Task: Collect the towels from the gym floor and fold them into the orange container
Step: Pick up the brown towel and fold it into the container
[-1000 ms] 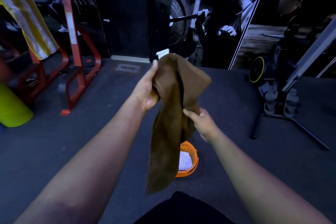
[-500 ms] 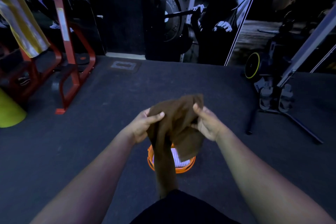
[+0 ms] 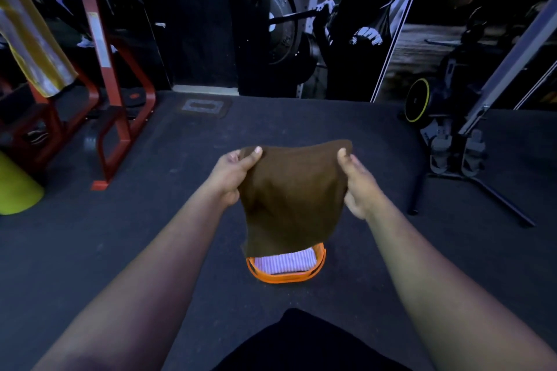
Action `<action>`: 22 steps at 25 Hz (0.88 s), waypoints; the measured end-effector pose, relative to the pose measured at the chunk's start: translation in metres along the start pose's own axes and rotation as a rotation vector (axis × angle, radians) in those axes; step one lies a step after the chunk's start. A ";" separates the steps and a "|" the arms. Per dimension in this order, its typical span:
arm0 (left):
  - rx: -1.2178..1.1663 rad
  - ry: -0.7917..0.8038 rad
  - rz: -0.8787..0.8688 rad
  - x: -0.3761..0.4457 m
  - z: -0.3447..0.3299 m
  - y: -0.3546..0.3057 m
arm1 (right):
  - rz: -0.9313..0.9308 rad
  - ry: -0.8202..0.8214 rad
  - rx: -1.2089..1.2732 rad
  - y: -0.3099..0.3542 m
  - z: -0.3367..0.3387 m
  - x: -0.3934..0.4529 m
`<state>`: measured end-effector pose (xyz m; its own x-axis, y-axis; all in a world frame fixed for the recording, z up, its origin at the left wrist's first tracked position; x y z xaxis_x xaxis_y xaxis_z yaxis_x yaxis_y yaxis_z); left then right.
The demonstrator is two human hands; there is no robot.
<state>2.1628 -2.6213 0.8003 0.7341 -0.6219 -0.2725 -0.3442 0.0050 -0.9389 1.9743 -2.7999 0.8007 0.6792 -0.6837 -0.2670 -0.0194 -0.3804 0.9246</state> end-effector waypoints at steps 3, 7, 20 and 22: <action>-0.134 0.134 -0.056 0.007 0.003 -0.009 | 0.023 0.097 -0.280 -0.016 0.011 -0.002; 0.338 -0.001 -0.152 0.009 0.012 0.001 | 0.199 -0.158 -0.385 -0.007 0.011 0.004; 0.391 0.008 0.073 0.016 0.000 0.003 | 0.177 -0.291 -0.205 0.003 0.014 0.021; 0.386 0.122 0.030 0.014 0.006 0.011 | 0.165 -0.209 -0.074 0.009 0.016 0.019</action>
<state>2.1726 -2.6254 0.7848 0.6446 -0.7050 -0.2958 -0.1022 0.3039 -0.9472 1.9748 -2.8263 0.7992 0.5052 -0.8490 -0.1545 -0.0586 -0.2124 0.9754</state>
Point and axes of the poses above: each hand's wrist, its own x-axis towards the middle knuckle, its own z-axis out of the back of the hand, y = z × x, the point moved 1 cm from there along x, towards the middle knuckle, and after that the axes turned 5 degrees about -y, right-handed, at the moved point
